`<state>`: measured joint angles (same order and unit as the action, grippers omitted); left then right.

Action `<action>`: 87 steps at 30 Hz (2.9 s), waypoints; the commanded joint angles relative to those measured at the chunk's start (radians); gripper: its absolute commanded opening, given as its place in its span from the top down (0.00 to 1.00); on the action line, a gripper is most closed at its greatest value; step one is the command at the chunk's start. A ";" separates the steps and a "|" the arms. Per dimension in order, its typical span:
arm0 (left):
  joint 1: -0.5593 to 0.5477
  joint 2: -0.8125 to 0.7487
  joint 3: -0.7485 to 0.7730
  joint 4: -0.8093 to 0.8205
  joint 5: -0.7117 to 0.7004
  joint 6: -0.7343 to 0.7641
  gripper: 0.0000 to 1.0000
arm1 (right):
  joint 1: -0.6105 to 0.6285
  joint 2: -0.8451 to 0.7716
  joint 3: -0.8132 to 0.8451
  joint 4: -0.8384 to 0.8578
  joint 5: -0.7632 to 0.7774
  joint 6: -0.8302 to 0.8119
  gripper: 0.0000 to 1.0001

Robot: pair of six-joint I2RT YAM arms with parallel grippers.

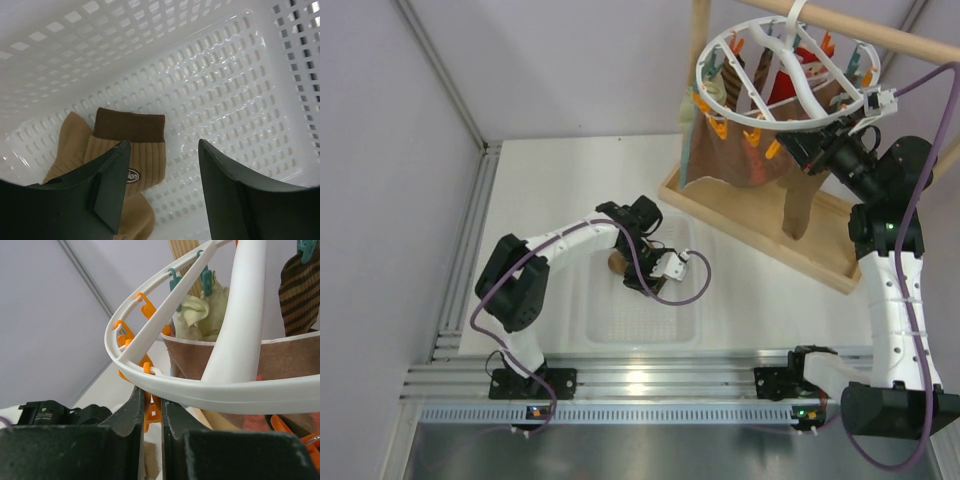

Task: Clip the socks to the hanger
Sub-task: Pick up the sock from the bin, then clamp the sock onto the hanger.

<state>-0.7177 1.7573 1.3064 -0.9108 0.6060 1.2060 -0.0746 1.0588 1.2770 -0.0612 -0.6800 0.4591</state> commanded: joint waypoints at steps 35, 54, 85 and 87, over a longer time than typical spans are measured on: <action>-0.031 -0.105 0.405 0.139 0.106 -0.264 1.00 | 0.004 -0.011 0.047 0.018 0.033 0.006 1.00; -0.161 -0.160 0.355 1.131 -0.257 -0.841 1.00 | 0.002 0.020 0.050 0.101 0.080 0.153 1.00; -0.402 0.016 0.131 1.790 -0.854 -0.565 1.00 | 0.001 0.018 0.041 0.127 0.097 0.196 1.00; -0.394 0.028 0.139 1.782 -0.859 -0.571 1.00 | 0.001 0.017 0.042 0.127 0.097 0.191 1.00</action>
<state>-1.1198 1.7752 1.4288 0.8112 -0.2352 0.6357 -0.0746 1.0756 1.2964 -0.0067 -0.6353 0.6563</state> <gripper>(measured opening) 0.043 0.078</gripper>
